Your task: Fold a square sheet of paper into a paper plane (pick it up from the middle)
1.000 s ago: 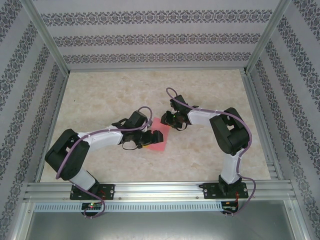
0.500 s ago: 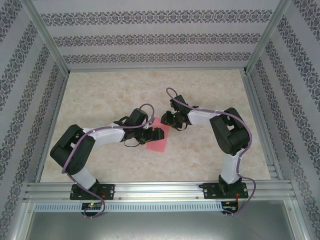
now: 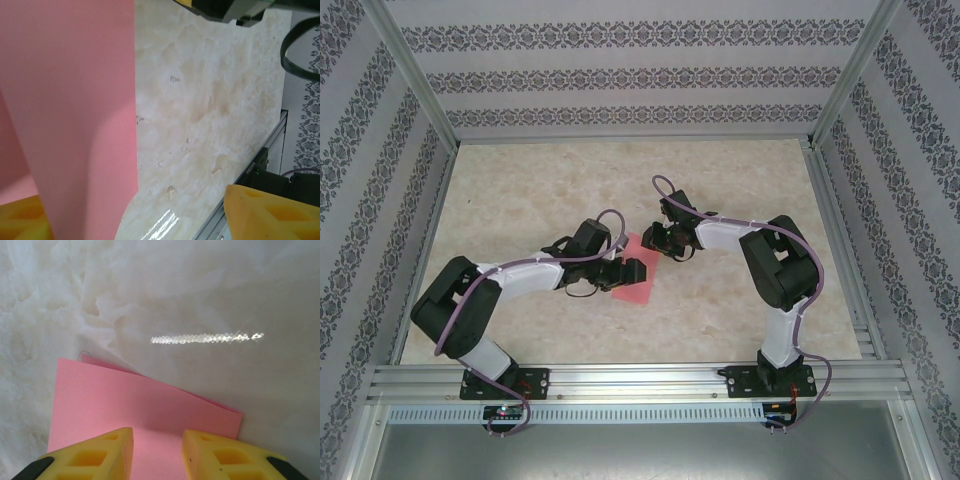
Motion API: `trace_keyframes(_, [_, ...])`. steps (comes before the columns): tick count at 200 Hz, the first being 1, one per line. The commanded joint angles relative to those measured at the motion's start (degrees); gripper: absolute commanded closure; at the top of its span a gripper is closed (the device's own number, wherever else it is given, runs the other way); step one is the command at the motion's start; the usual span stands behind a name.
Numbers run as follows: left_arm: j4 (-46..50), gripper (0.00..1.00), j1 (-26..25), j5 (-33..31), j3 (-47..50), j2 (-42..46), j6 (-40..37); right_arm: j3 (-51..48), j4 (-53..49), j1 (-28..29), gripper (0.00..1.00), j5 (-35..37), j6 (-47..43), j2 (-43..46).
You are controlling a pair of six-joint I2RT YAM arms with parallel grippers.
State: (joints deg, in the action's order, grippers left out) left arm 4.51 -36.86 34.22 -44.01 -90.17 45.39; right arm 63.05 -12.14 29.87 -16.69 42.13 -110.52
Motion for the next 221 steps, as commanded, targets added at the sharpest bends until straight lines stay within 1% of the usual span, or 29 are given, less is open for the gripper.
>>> trace_keyframes(1, [-0.1,0.34,0.1,0.9,1.7,2.6,-0.5,-2.4,-5.8,-0.3,0.65,4.4,-0.4,-5.7])
trace_keyframes(23, [-2.8,0.38,0.0,2.3,1.8,2.9,0.2,-2.4,-5.8,-0.3,0.65,4.6,-0.3,-5.6])
trace_keyframes(44, [-7.1,0.38,0.0,3.5,0.9,1.2,1.4,-2.5,-5.7,-0.4,0.65,4.3,-0.4,-5.3])
trace_keyframes(90, [-9.1,0.39,-0.1,2.4,-3.7,-5.3,1.0,-2.3,-5.6,-0.4,0.65,2.6,-0.7,-3.9])
trace_keyframes(117, [-9.6,0.39,-0.1,1.1,-4.2,-8.2,0.8,-2.7,-3.9,-0.9,0.65,-0.9,-1.8,-0.5])
trace_keyframes(137, [-9.9,0.39,-0.1,0.1,-3.9,-8.7,0.8,-3.1,-2.8,-1.4,0.65,-3.7,-3.4,4.0])
trace_keyframes(152, [-9.6,0.43,-0.1,-0.9,-3.4,-8.6,0.6,-3.4,-2.5,-1.6,0.64,-5.9,-5.0,7.4])
trace_keyframes(183, [-9.2,0.56,-0.1,-2.6,-2.4,-8.4,0.5,-6.7,-2.3,-1.6,0.63,-9.2,-7.3,12.9])
trace_keyframes(207, [-9.2,0.64,-0.1,-3.0,-1.9,-8.5,0.6,-10.5,-0.9,-1.4,0.63,-11.9,-7.1,15.3])
trace_keyframes(221, [-8.9,0.67,-0.1,-3.3,-2.0,-8.5,0.4,-11.9,-0.5,-1.2,0.63,-12.1,-6.9,16.1])
